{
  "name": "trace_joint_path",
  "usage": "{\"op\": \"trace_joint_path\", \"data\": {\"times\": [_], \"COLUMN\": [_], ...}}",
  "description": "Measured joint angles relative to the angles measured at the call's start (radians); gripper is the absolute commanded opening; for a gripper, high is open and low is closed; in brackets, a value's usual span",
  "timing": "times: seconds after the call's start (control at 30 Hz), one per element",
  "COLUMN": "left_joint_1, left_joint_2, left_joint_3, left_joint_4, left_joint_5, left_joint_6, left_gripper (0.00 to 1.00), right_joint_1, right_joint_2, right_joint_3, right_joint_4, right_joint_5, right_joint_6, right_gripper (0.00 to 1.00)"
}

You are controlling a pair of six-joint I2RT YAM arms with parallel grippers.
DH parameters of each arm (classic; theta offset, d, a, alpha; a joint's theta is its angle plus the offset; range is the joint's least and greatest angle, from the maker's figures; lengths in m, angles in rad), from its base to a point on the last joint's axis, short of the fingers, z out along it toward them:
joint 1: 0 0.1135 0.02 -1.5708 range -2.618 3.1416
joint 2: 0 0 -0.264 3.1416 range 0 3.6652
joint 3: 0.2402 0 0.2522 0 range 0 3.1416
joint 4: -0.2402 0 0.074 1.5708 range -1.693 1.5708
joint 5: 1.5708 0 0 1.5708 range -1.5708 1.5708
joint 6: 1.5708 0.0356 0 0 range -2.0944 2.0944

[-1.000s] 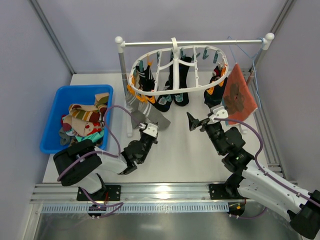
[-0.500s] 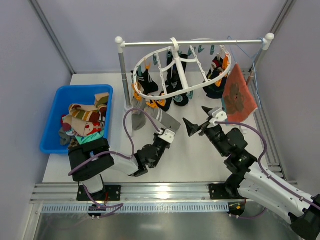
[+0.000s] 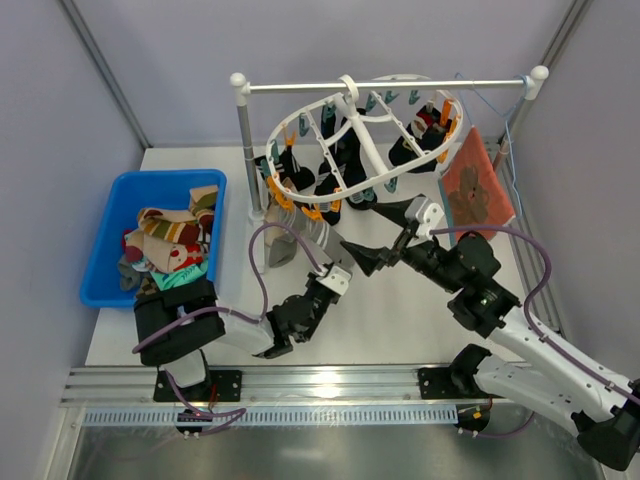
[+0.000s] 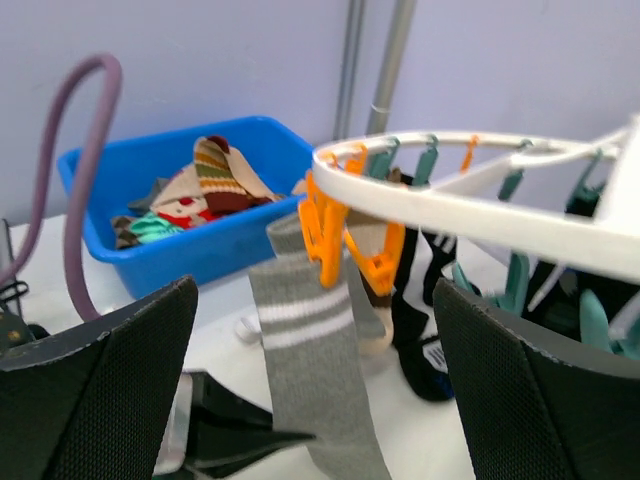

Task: Remove the socks clipped to the hanger
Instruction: Remove the sock from the hanger.

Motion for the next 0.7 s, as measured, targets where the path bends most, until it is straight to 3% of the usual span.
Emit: {"op": "trace_joint_path", "data": {"times": [0.4, 0.7], "left_joint_1": [0.000, 0.000], "left_joint_2": [-0.014, -0.068], "left_joint_3": [-0.030, -0.074], "left_joint_4": [0.000, 0.000], "left_joint_5": [0.026, 0.029], "left_joint_6": [-0.009, -0.025], "left_gripper": [0.00, 0.00], "right_joint_1": [0.058, 0.103], "right_joint_2": [0.260, 0.355], "right_joint_3": [0.276, 0.325], "right_joint_4": [-0.089, -0.125], "right_joint_5": [-0.135, -0.119], "right_joint_6": [0.026, 0.046], "right_gripper": [1.00, 1.00]}}
